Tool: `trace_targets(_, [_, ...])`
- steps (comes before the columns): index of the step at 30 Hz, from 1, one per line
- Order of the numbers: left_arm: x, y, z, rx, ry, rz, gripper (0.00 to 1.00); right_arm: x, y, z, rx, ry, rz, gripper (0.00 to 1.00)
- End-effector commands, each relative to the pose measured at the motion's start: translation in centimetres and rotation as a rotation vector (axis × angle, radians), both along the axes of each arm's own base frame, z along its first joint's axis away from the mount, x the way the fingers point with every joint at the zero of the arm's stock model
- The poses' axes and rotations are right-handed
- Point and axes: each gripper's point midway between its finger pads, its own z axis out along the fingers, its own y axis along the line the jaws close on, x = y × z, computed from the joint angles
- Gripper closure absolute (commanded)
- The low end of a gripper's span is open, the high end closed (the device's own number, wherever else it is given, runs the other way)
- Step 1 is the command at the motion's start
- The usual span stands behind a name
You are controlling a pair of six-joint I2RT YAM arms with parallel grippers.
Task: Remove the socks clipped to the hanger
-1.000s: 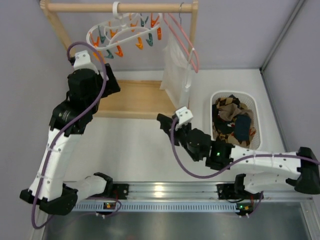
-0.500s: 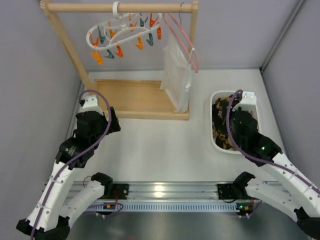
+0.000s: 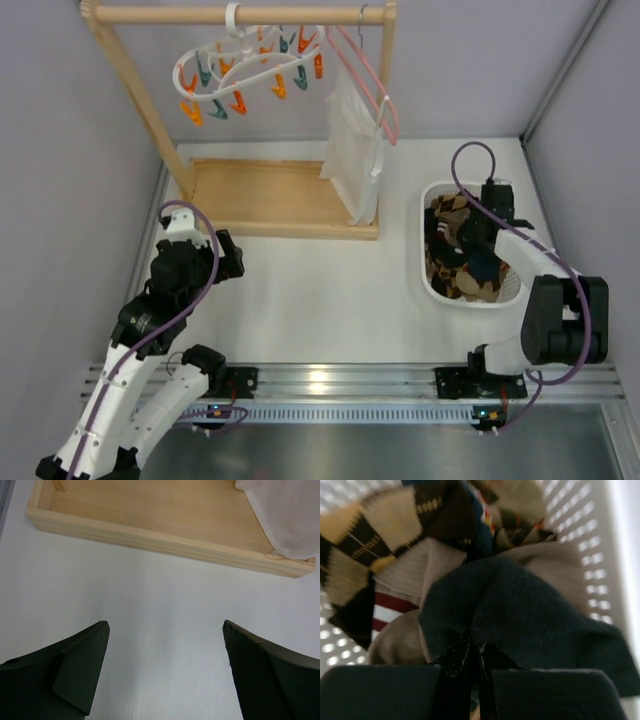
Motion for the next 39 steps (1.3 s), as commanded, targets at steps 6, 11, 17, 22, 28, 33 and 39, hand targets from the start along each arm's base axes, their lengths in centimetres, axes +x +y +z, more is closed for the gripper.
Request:
trace_targets(6, [0.3, 0.0, 1.6, -0.036, -0.077, 0.013, 0.02, 1.0, 2.5, -6.7, 0.145, 0.062, 0.058, 0.9])
trace_targets(11, [0.5, -0.2, 1.3, -0.033, -0.064, 0.009, 0.02, 2.2, 3.7, -7.3, 0.157, 0.098, 0.182, 0.79])
trace_targets(17, [0.5, -0.1, 1.3, -0.032, -0.067, 0.011, 0.02, 2.9, 4.9, -6.9, 0.167, 0.134, 0.308, 0.71])
trace_targets(22, [0.5, 0.1, 1.4, -0.03, -0.072, 0.022, 0.02, 2.6, 4.5, -5.4, 0.144, 0.141, 0.303, 0.6])
trace_targets(28, [0.7, 0.7, 1.5, -0.017, -0.072, 0.056, 0.02, 1.9, 4.3, -0.1, 0.141, -0.004, 0.252, 0.36])
trace_targets(33, [1.0, 0.9, 1.2, -0.01, -0.058, 0.066, 0.02, 1.0, 4.9, 5.8, 0.149, -0.149, 0.26, 0.24])
trace_targets(39, [1.0, 1.3, 1.3, -0.002, -0.061, 0.087, 0.02, -1.5, 4.4, 10.7, 0.111, -0.245, 0.249, 0.07])
